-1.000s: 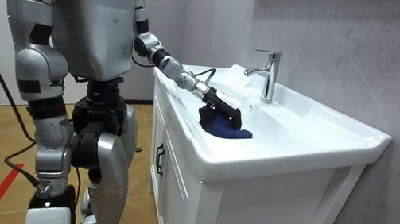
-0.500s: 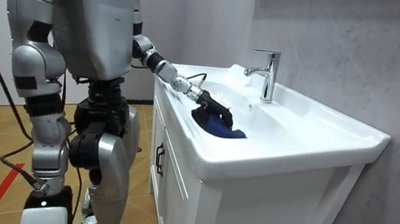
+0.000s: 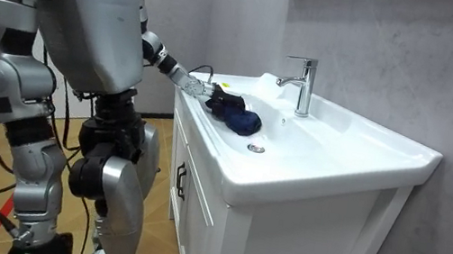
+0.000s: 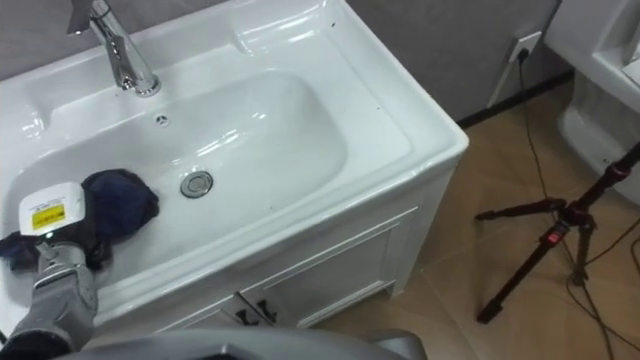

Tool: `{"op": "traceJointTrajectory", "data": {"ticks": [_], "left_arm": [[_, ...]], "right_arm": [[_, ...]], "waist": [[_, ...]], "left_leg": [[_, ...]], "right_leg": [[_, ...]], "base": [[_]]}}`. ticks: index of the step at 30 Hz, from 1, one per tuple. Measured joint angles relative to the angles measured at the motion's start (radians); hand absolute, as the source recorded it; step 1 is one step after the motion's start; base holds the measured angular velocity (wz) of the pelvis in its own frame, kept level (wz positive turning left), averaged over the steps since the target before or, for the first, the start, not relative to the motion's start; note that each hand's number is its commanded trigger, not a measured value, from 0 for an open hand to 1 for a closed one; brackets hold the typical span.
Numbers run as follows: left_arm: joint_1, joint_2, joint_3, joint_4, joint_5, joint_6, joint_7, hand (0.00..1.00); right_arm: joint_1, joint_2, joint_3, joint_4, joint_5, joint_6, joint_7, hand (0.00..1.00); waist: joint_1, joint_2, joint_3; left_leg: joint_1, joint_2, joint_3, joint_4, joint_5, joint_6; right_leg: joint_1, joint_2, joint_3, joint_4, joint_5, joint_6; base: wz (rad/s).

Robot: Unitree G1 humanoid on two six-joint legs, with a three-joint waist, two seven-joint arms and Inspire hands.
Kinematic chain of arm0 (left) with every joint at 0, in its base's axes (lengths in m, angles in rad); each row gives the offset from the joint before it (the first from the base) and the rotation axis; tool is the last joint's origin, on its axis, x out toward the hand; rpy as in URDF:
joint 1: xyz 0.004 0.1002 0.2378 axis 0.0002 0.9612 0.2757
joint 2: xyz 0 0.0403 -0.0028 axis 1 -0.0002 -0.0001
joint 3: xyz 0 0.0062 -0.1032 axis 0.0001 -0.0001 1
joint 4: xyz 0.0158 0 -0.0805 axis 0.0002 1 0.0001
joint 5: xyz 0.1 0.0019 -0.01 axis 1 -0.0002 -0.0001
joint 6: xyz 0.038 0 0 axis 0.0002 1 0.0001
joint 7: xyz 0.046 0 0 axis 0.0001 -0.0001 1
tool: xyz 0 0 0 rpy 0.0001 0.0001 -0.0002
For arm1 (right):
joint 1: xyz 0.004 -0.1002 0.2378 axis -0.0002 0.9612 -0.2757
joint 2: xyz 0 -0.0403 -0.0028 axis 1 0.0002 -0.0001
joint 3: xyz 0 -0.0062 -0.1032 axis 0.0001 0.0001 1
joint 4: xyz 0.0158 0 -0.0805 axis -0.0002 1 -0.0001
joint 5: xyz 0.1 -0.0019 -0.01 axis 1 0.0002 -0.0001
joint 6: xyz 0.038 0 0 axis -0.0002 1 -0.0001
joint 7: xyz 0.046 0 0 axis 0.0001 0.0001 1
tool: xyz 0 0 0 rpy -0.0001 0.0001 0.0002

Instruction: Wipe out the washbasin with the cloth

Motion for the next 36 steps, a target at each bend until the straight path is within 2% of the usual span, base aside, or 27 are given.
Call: {"op": "traceJointTrajectory", "data": {"ticks": [5, 6, 7, 8, 12, 14, 15, 18, 21, 22, 25, 27, 32, 36], "left_arm": [[0.006, -0.007, 0.017, -0.002, -0.001, -0.019, 0.009, 1.00], [0.007, -0.015, 0.025, -0.003, 0.000, -0.022, 0.011, 1.00], [0.008, -0.020, 0.026, -0.005, -0.001, -0.025, 0.013, 1.00], [0.009, -0.021, 0.026, -0.007, -0.002, -0.026, 0.015, 1.00], [0.014, -0.021, 0.053, -0.031, -0.003, -0.056, 0.021, 1.00], [0.024, -0.022, 0.075, -0.063, -0.003, -0.065, 0.019, 1.00], [0.024, -0.023, 0.084, -0.091, -0.003, -0.066, 0.018, 1.00], [0.029, -0.024, 0.085, -0.134, -0.008, -0.076, 0.015, 1.00], [0.033, -0.023, 0.085, -0.198, -0.071, -0.080, 0.011, 1.00], [0.043, -0.023, 0.085, -0.230, -0.092, -0.080, 0.010, 1.00], [0.049, -0.023, 0.086, -0.286, -0.123, -0.084, 0.010, 1.00], [0.049, -0.024, 0.086, -0.330, -0.131, -0.085, 0.014, 1.00], [0.049, -0.025, 0.128, -0.449, -0.143, -0.097, 0.063, 1.00], [0.051, -0.031, 0.200, -0.556, -0.161, -0.112, 0.150, 1.00]], "right_arm": [[-0.004, -0.006, -0.043, -0.013, -0.004, -0.005, 0.001, 0.00], [-0.004, -0.011, -0.054, -0.013, -0.001, -0.009, 0.000, 0.00], [-0.006, -0.020, -0.053, -0.013, 0.002, -0.010, 0.000, 0.00], [-0.009, -0.024, -0.053, -0.013, 0.002, -0.010, -0.002, 0.00], [-0.020, -0.035, -0.052, -0.008, 0.017, -0.041, -0.029, 0.00], [-0.020, -0.034, -0.052, -0.008, 0.024, -0.049, -0.036, 0.00], [-0.025, -0.034, -0.051, -0.008, 0.029, -0.053, -0.039, 0.00], [-0.026, -0.033, -0.046, -0.006, 0.033, -0.073, -0.044, 0.00], [-0.028, -0.029, -0.023, -0.004, 0.042, -0.085, -0.045, 0.00], [-0.027, -0.026, -0.016, -0.004, 0.045, -0.085, -0.045, 0.00], [-0.025, -0.025, -0.005, -0.004, 0.046, -0.090, -0.047, 0.00], [-0.021, -0.025, 0.006, -0.002, 0.062, -0.094, -0.047, 0.00], [-0.024, -0.020, 0.043, 0.021, 0.139, -0.110, -0.047, 0.00], [-0.017, -0.020, 0.051, 0.018, 0.152, -0.132, -0.048, 0.00]], "waist": [[0.008, 0.013, -0.0014], [0.013, 0.018, -0.0028], [0.021, 0.032, -0.0042], [0.022, 0.033, -0.0055], [0.045, 0.047, -0.0043], [0.048, 0.047, -0.0040], [0.050, 0.047, -0.0008], [0.064, 0.047, 0.0007], [0.071, 0.039, 0.0076], [0.072, 0.036, 0.0123], [0.072, 0.037, 0.0130], [0.074, 0.031, 0.0199], [0.106, 0.029, 0.0208], [0.123, 0.029, 0.0194]], "left_leg": [[-0.002, -0.001, 0.000, -0.002, 0.000, 0.000], [-0.002, -0.001, -0.001, -0.003, 0.000, 0.000], [-0.007, -0.001, -0.004, -0.003, 0.000, 0.000], [-0.009, -0.001, -0.006, -0.003, 0.000, 0.000], [-0.027, 0.001, -0.032, -0.001, 0.000, 0.000], [-0.034, 0.001, -0.047, -0.001, 0.000, 0.000], [-0.038, 0.000, -0.057, -0.001, 0.000, 0.000], [-0.051, -0.004, -0.069, 0.002, 0.000, 0.000], [-0.071, -0.007, -0.094, 0.002, 0.000, 0.000], [-0.075, -0.007, -0.101, 0.002, 0.000, 0.000], [-0.104, -0.011, -0.125, 0.006, 0.000, -0.001], [-0.114, -0.015, -0.143, 0.015, 0.000, -0.001], [-0.123, -0.019, -0.144, 0.021, 0.000, -0.001], [-0.129, -0.022, -0.149, 0.021, 0.000, -0.001]], "right_leg": [[-0.003, 0.001, 0.002, -0.001, 0.001, 0.000], [-0.003, 0.001, 0.002, -0.001, 0.001, 0.000], [-0.008, 0.000, 0.001, 0.003, 0.001, 0.000], [-0.010, 0.000, 0.000, 0.006, 0.001, 0.000], [-0.024, 0.000, -0.017, 0.017, 0.002, -0.001], [-0.022, -0.004, -0.034, 0.012, 0.001, -0.002], [-0.023, -0.006, -0.043, 0.011, 0.001, -0.002], [-0.033, -0.015, -0.063, 0.013, -0.002, 0.001], [-0.041, -0.022, -0.088, 0.012, -0.003, 0.005], [-0.045, -0.024, -0.097, 0.010, -0.003, 0.006], [-0.055, -0.034, -0.123, 0.013, -0.002, 0.009], [-0.054, -0.040, -0.135, 0.013, -0.004, 0.012], [-0.061, -0.045, -0.142, 0.013, -0.005, 0.016], [-0.069, -0.049, -0.150, 0.014, -0.003, 0.018]], "base": [[-0.02], [-0.04], [-0.03], [0.00], [0.06], [0.26], [0.26], [0.22], [0.25], [0.28], [0.29], [0.30], [0.08], [0.02]]}}
